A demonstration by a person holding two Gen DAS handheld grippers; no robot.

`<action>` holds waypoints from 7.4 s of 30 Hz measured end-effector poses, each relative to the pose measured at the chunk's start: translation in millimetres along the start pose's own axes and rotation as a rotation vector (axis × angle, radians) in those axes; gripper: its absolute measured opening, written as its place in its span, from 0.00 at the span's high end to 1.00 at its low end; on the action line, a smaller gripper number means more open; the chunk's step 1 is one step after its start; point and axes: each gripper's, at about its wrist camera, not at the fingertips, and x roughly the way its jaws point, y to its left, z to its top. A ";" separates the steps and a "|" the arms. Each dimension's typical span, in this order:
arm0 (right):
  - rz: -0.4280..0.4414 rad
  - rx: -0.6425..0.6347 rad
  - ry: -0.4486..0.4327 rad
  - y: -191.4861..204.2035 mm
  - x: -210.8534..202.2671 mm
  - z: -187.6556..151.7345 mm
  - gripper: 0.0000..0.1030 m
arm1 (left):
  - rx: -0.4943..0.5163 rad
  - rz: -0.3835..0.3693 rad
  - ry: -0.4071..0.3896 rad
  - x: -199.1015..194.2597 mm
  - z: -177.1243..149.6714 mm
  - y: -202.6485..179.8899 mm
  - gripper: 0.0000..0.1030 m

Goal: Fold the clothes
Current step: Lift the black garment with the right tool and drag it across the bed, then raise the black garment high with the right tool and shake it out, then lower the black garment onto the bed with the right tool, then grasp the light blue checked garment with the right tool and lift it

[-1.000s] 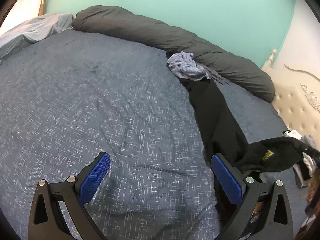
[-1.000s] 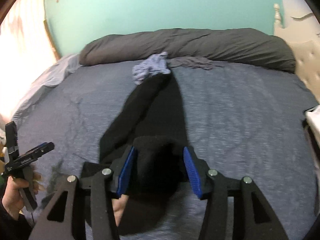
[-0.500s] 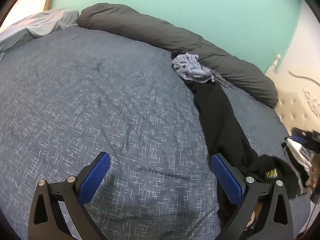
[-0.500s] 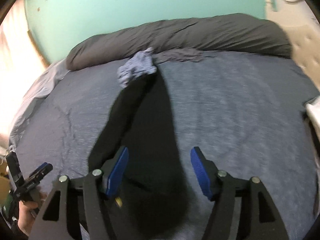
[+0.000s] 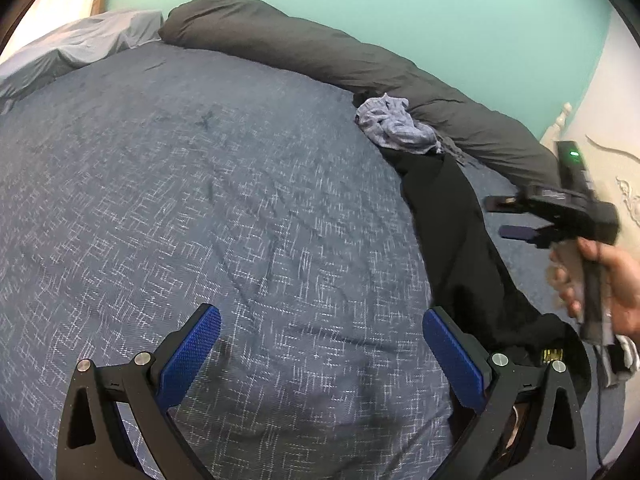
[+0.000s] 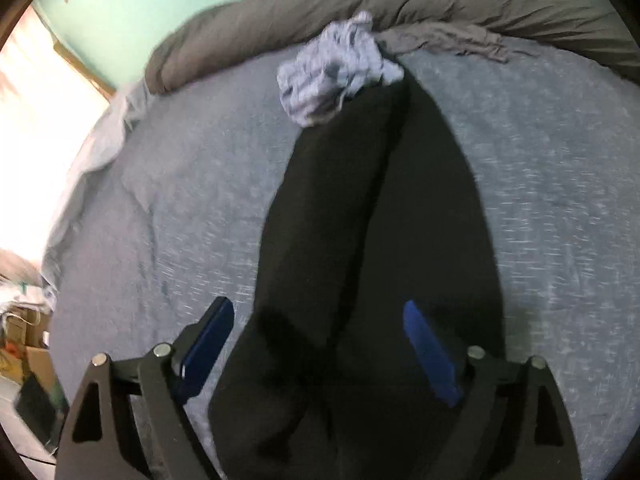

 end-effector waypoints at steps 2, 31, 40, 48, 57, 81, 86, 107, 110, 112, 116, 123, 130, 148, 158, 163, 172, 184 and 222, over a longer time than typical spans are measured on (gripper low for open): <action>-0.052 -0.026 0.029 2.3 15.2 1.3 0.15 | 0.000 -0.001 0.001 -0.8 -0.7 -0.2 0.00; 0.233 0.175 -0.503 -14.1 -213.4 3.8 0.88 | 0.049 -0.008 -0.084 -40.0 2.2 -0.7 0.00; 0.201 0.168 -0.758 -13.9 -341.1 13.7 0.88 | 0.079 -0.002 -0.114 -52.3 0.8 -2.8 0.00; 0.157 0.181 -0.897 -19.4 -416.9 2.3 0.88 | 0.098 -0.007 -0.128 -57.5 -1.4 -7.1 0.00; 0.095 0.189 -0.768 -20.5 -379.3 -13.2 0.88 | 0.120 -0.018 -0.132 -62.6 -1.9 -13.7 0.00; 0.252 0.106 -0.675 71.8 -370.3 -70.2 0.88 | 0.138 0.011 -0.152 -99.3 -8.8 1.0 0.00; 0.221 0.196 -0.622 40.7 -326.9 -73.3 0.87 | 0.144 0.015 -0.147 -100.1 -10.4 4.2 0.00; -0.142 0.275 -0.540 -78.5 -197.3 -140.1 0.24 | 0.165 -0.056 -0.024 -53.2 -19.6 -24.6 0.00; -0.120 0.354 -0.570 -91.5 -202.4 -169.1 0.22 | 0.184 -0.059 -0.010 -48.4 -23.3 -36.0 0.00; -0.103 0.400 -0.582 -98.6 -203.8 -187.0 0.21 | 0.194 -0.068 0.003 -45.9 -26.7 -43.8 0.00; -0.081 0.448 -0.589 -104.2 -200.7 -217.6 0.21 | 0.211 -0.089 0.033 -42.2 -35.2 -55.9 0.00; -0.036 0.498 -0.605 -104.6 -184.9 -270.0 0.20 | 0.223 -0.113 0.090 -31.8 -49.4 -76.3 0.00; 0.020 0.478 -0.553 -106.9 -167.8 -277.5 0.20 | 0.227 -0.117 0.131 -16.6 -61.3 -94.5 0.00; 0.059 0.565 -0.564 -141.6 -155.7 -271.9 0.20 | 0.252 -0.106 0.201 17.4 -71.8 -119.2 0.00; 0.107 0.493 -0.559 -128.5 -152.7 -257.5 0.20 | 0.254 -0.065 0.158 9.3 -55.0 -106.2 0.00; 0.110 0.373 -0.594 -98.7 -170.4 -245.3 0.20 | 0.230 -0.035 0.121 -1.7 -36.9 -86.6 0.00; 0.126 0.154 -0.595 -22.7 -197.0 -179.8 0.20 | 0.185 -0.002 0.087 -7.0 -16.1 -52.4 0.00; 0.130 -0.091 -0.255 50.7 -112.0 -53.4 0.21 | 0.121 -0.019 0.071 -8.3 -0.1 -40.0 0.00; -0.229 -0.161 0.015 5.0 -37.5 -12.7 0.31 | 0.073 -0.031 0.088 0.3 6.5 -32.0 0.00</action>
